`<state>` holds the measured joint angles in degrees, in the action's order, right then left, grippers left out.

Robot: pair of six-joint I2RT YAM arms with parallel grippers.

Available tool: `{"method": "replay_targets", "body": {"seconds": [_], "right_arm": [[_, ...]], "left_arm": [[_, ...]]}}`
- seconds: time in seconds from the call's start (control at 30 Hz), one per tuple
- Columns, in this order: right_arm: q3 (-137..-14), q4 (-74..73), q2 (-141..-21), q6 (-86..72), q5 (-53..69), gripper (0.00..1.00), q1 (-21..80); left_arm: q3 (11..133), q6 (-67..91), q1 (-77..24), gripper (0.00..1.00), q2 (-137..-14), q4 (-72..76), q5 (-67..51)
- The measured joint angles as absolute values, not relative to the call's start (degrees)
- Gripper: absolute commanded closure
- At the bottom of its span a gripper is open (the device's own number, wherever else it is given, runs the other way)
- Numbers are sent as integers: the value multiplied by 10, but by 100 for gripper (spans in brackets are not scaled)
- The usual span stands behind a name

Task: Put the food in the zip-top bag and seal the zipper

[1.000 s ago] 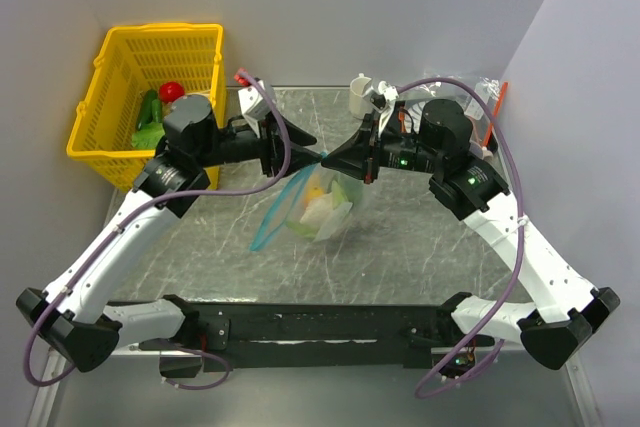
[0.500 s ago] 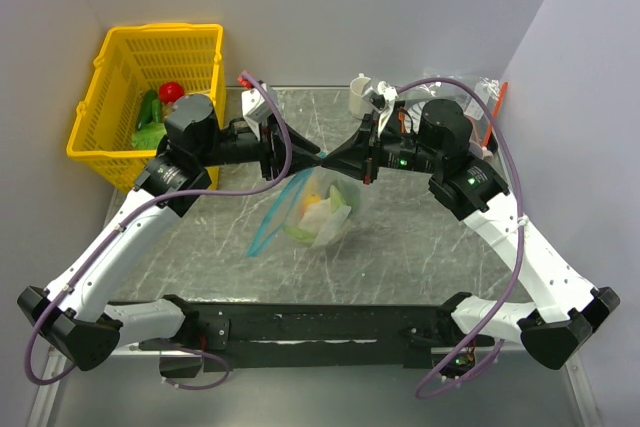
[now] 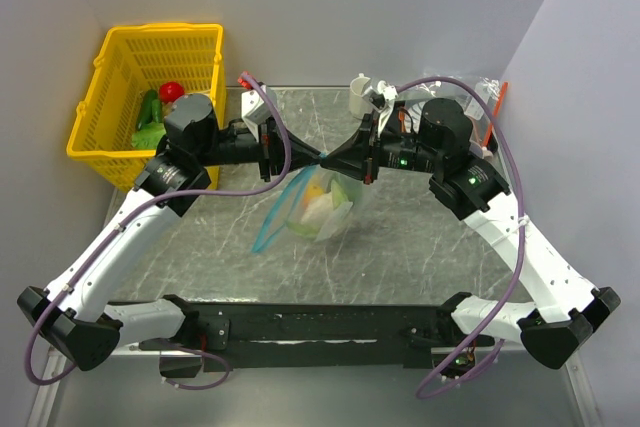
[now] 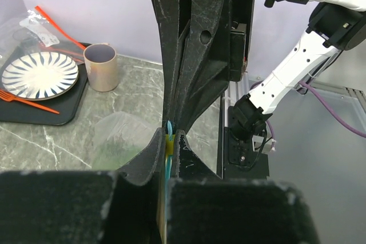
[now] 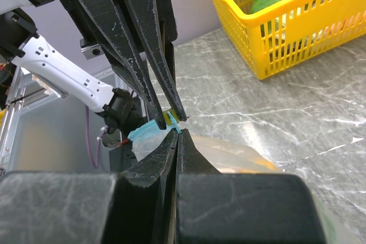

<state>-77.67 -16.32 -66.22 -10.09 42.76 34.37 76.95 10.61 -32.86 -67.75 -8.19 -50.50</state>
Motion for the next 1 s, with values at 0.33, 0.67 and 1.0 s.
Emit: {"method": "replay_targets", "body": {"seconds": [0.33, 0.67, 1.0], "right_arm": [[-777, -164, -657, -122, 387, 100, 349], [-777, -178, -636, -138, 300, 100, 352], [-806, -208, -630, -132, 204, 100, 350]], "left_arm": [[767, 102, -328, 99, -677, -81, -503], [729, 103, -328, 99, -657, -81, -485], [676, 107, -329, 99, -626, -76, -479]]}}
